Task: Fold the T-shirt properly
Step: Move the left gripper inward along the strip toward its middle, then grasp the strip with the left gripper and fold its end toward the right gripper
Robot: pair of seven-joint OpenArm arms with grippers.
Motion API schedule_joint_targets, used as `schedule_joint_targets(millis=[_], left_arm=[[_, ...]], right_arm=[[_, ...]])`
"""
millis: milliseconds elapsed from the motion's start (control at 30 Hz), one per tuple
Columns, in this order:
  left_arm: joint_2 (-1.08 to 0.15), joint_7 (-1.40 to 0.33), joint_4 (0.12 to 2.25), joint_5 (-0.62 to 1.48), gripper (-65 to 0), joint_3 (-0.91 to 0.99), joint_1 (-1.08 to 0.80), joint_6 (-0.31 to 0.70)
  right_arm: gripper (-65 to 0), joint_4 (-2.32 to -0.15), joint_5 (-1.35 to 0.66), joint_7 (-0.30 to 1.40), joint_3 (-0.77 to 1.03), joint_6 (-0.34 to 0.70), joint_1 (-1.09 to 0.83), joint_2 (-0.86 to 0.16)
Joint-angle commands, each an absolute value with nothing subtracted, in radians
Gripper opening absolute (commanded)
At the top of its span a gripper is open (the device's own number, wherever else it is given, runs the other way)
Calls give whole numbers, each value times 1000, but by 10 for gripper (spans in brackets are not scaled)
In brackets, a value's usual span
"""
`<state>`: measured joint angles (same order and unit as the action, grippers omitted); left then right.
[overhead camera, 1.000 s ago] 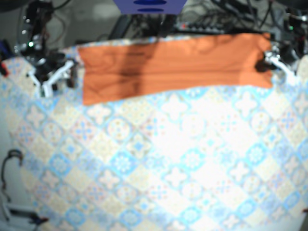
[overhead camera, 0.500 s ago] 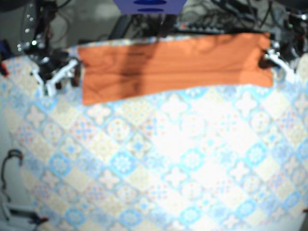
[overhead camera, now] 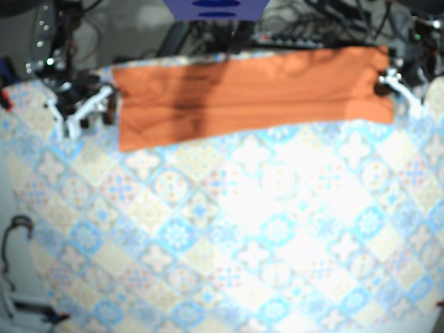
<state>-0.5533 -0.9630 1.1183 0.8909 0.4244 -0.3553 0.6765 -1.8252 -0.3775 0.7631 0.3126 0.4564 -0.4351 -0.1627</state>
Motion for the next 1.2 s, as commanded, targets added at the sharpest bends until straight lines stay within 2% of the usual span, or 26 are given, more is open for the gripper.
schedule_joint_targets(millis=[0,833,1167], left_arm=[[-572,-967,1156,897,-650,426,-360,685],[-579,-970,1650,900,-650,2,-352,687],[-539,-1029,1675,900,-650,-42,-265,685]], right_arm=[[-299,-1839,-389,743,318,458,-433,-171],[-299,-1839,-389,748,318,458,-433,-171],[-299,-1839,-389,748,318,458,-433,-170]])
